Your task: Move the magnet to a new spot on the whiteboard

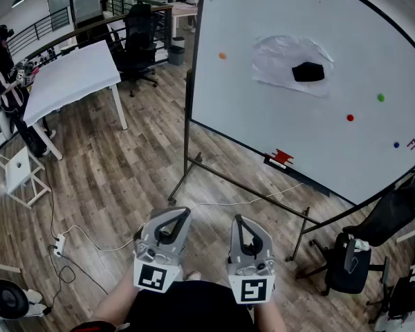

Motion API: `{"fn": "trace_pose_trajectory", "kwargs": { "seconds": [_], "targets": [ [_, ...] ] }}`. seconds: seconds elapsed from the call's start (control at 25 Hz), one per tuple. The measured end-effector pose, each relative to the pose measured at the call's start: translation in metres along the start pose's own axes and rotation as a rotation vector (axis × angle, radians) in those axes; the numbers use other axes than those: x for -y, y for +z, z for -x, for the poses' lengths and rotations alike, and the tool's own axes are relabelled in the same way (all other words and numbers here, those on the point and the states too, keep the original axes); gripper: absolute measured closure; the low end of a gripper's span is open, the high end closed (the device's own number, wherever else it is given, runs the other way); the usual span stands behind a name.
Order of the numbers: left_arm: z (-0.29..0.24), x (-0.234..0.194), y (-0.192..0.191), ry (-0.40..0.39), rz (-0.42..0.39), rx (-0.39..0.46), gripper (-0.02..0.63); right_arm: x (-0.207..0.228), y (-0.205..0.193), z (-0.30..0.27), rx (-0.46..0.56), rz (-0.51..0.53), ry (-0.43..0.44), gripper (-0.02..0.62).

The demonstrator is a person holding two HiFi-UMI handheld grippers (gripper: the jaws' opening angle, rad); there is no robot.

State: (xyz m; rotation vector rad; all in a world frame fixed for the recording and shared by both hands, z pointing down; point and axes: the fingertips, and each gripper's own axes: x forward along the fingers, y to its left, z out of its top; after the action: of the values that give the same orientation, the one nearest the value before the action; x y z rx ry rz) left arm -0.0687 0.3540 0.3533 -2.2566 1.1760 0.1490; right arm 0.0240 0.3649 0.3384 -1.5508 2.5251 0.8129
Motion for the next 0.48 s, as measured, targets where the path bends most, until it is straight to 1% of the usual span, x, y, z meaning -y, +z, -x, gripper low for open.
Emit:
{"fn": "trace_pose_trajectory", "kwargs": {
  "seconds": [0.2, 0.48],
  "targets": [
    [0.0022, 0.0006, 0.0006, -0.006, 0.005, -0.001, 0.606, 0.001, 0.0002, 0.0026, -0.003, -0.004, -0.016, 0.594],
    [-0.0012, 0.0078, 0.0026, -0.007, 0.015, 0.0, 0.604, 0.0039, 0.0004, 0.0099, -0.007, -0.006, -0.016, 0.594]
  ]
}}
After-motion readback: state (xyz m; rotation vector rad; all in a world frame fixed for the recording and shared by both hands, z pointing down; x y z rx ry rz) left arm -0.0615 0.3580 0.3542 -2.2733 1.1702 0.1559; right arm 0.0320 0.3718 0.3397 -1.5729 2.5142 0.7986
